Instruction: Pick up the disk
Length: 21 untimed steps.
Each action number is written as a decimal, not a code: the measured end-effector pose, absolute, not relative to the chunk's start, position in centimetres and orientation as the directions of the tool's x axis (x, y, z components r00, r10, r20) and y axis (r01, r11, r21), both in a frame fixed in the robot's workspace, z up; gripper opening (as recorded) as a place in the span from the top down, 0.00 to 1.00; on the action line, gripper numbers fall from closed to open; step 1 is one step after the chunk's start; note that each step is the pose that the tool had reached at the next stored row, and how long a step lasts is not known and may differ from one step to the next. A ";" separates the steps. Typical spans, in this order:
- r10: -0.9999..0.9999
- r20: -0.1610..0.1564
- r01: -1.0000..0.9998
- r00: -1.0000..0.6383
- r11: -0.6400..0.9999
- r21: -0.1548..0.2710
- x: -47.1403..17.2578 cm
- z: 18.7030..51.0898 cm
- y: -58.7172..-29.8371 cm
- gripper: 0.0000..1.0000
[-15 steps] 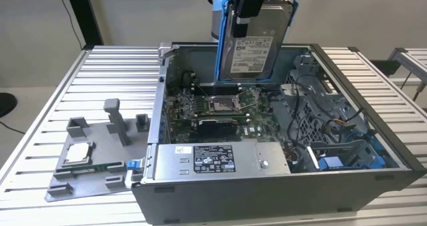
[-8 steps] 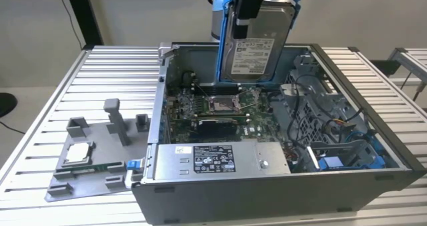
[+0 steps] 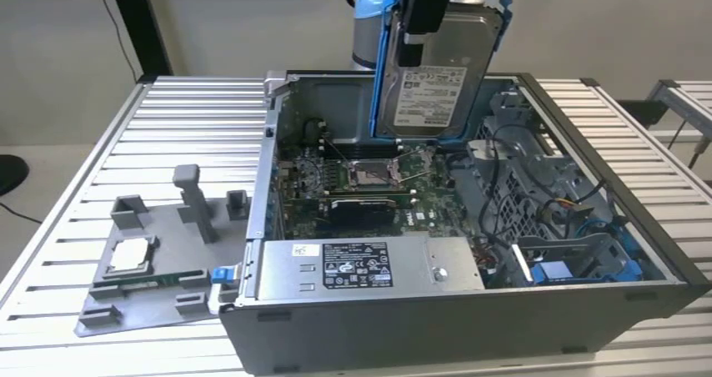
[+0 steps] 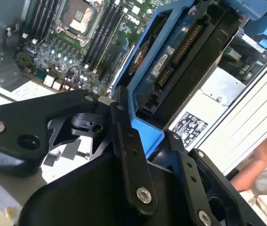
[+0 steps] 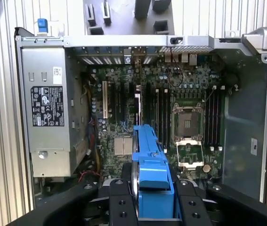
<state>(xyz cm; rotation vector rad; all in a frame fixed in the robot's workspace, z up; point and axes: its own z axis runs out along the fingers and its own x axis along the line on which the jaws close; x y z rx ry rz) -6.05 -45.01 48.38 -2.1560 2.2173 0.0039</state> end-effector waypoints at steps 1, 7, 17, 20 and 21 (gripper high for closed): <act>-0.999 -0.037 -0.999 -0.028 0.029 -0.032 -5.9 48.4 -45.0 1.00; -0.999 -0.037 -0.999 -0.028 0.030 -0.032 -5.0 48.3 -45.2 1.00; -0.999 -0.037 -0.999 -0.028 0.030 -0.032 -3.2 48.1 -46.1 1.00; -0.999 -0.037 -0.999 -0.028 0.030 -0.031 -2.5 48.1 -46.5 1.00; -0.999 -0.037 -0.999 -0.028 0.030 -0.031 -2.2 48.1 -46.6 1.00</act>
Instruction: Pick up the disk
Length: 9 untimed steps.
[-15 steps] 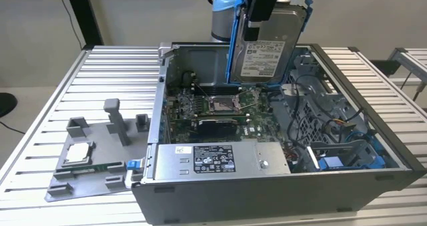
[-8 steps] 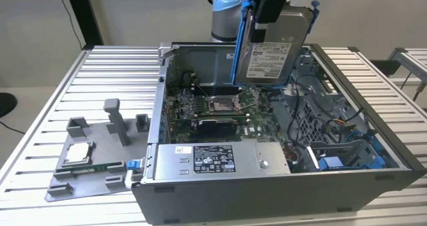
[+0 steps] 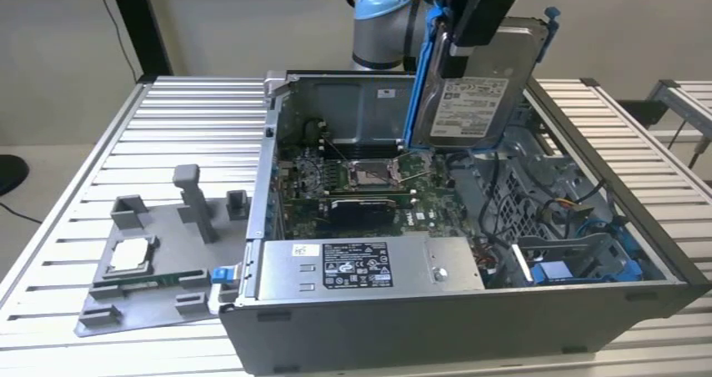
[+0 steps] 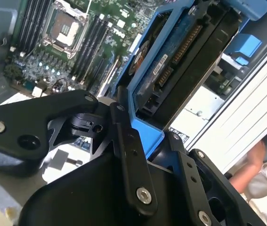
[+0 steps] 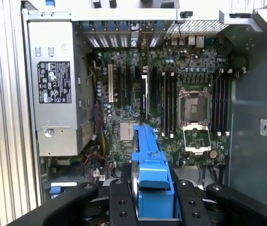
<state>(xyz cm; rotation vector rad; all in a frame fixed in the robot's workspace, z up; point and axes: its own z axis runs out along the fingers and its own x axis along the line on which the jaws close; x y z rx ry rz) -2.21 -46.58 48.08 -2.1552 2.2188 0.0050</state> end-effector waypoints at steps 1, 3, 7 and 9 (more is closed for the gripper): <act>-0.999 -0.037 -0.999 -0.028 0.030 -0.031 -1.9 48.1 -46.7 1.00; -0.999 -0.037 -0.999 -0.029 0.030 -0.031 -1.4 48.0 -47.0 1.00; -0.999 -0.037 -0.999 -0.029 0.030 -0.031 -0.4 48.0 -47.5 1.00; -0.999 -0.037 -0.999 -0.029 0.030 -0.031 -0.1 48.0 -47.9 1.00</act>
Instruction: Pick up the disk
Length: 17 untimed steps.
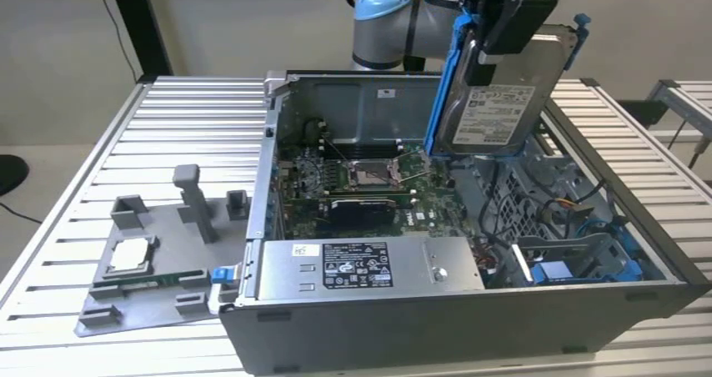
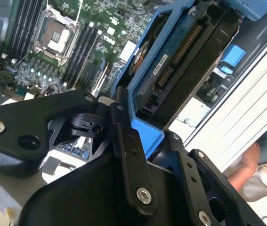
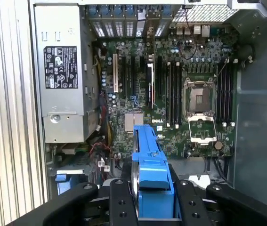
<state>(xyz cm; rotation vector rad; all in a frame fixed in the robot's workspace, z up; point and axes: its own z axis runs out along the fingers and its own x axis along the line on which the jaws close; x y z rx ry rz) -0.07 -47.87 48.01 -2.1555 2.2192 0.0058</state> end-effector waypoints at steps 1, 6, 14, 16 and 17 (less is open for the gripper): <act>-0.999 -0.037 -0.999 -0.029 0.030 -0.031 0.0 48.0 -48.0 1.00; -0.999 -0.037 -0.999 -0.032 0.033 -0.031 0.3 48.0 -48.8 1.00; -0.999 -0.037 -0.999 -0.035 0.036 -0.031 1.1 47.9 -49.9 1.00; -0.999 -0.037 -0.999 -0.035 0.036 -0.031 1.4 47.8 -50.1 1.00; -0.999 -0.037 -0.999 -0.035 0.037 -0.031 1.5 47.8 -50.2 1.00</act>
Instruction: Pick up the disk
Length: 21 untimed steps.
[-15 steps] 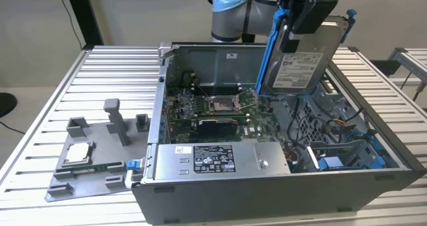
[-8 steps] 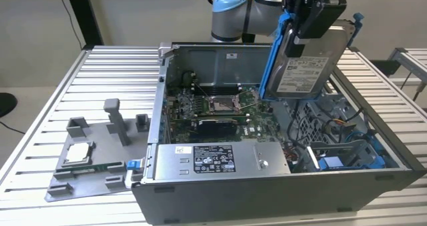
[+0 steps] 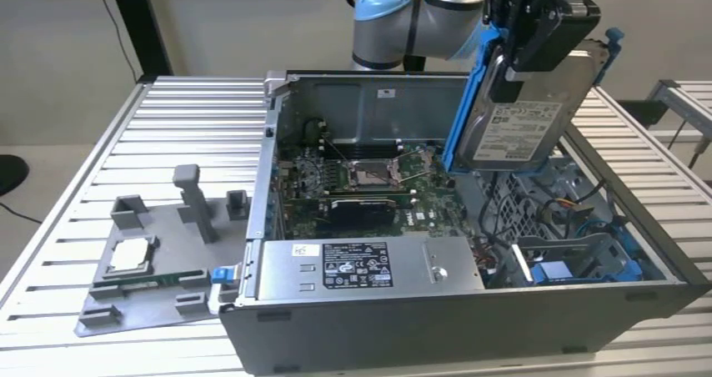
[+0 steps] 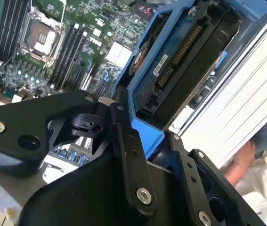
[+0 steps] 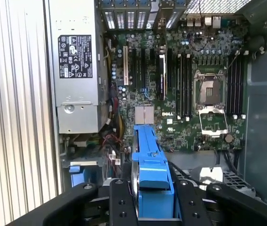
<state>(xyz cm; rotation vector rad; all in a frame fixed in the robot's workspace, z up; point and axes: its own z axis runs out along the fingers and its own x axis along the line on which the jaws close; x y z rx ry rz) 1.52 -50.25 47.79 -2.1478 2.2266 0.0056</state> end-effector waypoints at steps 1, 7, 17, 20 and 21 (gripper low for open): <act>-0.999 -0.037 -0.999 -0.035 0.037 -0.031 1.7 47.8 -50.3 1.00; -0.999 -0.037 -0.999 -0.036 0.037 -0.031 2.6 47.7 -51.2 1.00; -0.999 -0.037 -0.999 -0.040 0.041 -0.031 2.6 47.5 -54.8 1.00; -0.998 -0.037 -0.999 -0.041 0.042 -0.031 2.7 47.5 -55.6 1.00; -0.998 -0.037 -0.999 -0.041 0.042 -0.031 2.8 47.4 -55.8 1.00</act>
